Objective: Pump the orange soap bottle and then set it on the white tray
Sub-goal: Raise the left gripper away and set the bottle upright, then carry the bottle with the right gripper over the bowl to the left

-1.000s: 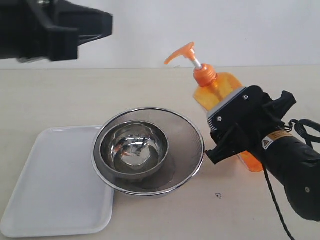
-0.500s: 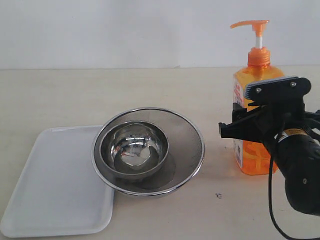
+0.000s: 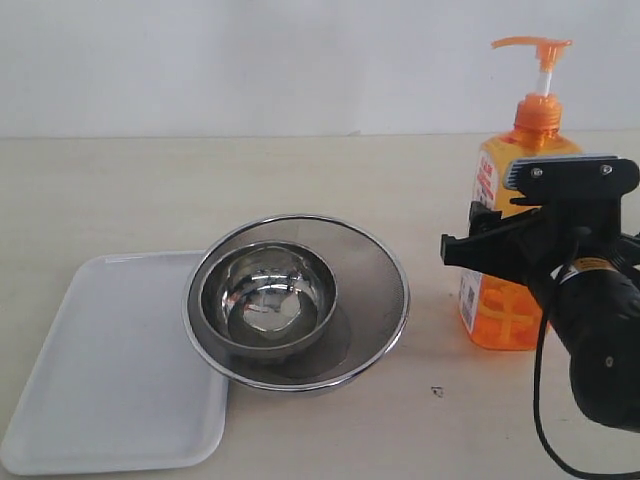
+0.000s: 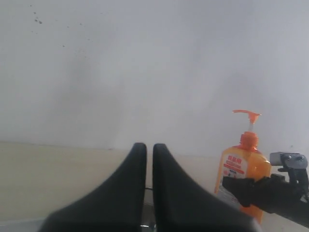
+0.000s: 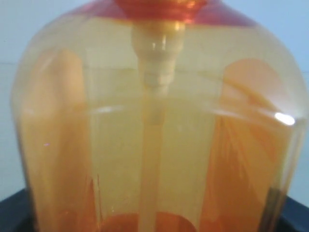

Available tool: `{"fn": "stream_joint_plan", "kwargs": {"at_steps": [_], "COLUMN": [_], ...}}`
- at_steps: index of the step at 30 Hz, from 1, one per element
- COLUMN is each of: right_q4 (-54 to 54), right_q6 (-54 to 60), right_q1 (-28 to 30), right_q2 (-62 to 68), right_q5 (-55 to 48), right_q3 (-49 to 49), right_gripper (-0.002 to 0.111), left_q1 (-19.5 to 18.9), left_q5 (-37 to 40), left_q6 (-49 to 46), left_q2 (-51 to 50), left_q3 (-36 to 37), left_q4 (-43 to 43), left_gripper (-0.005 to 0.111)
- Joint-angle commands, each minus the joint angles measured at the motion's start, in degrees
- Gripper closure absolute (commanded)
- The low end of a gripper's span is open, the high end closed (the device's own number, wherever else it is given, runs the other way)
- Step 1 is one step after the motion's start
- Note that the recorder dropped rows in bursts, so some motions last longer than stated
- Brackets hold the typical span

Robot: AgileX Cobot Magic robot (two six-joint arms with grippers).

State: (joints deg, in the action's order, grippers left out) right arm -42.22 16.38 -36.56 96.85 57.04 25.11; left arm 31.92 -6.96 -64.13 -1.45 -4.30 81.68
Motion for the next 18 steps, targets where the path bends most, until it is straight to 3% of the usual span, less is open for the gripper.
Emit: {"fn": "stream_joint_plan", "kwargs": {"at_steps": [1,11,18], "right_q4": [0.9,4.4,8.8], "right_q6": [1.1,3.6,3.5], "right_q1": [0.0,0.0,-1.3], "right_q2": [-1.2,-7.5,-15.3], "right_q5": [7.2,9.7,9.4], "right_q3": [0.2,0.2,0.2], "right_gripper": [0.109,0.109,0.109], "left_q1": [0.0,0.0,0.0], "left_q5": [-2.6,-14.1,-17.6], "left_q6": [-0.3,-0.8,-4.3], "left_q2": [0.0,0.0,0.0], "left_q3": [0.5,3.9,4.0], "left_q4": [0.1,3.5,8.1], "left_gripper": [0.102,0.102,0.102]}}
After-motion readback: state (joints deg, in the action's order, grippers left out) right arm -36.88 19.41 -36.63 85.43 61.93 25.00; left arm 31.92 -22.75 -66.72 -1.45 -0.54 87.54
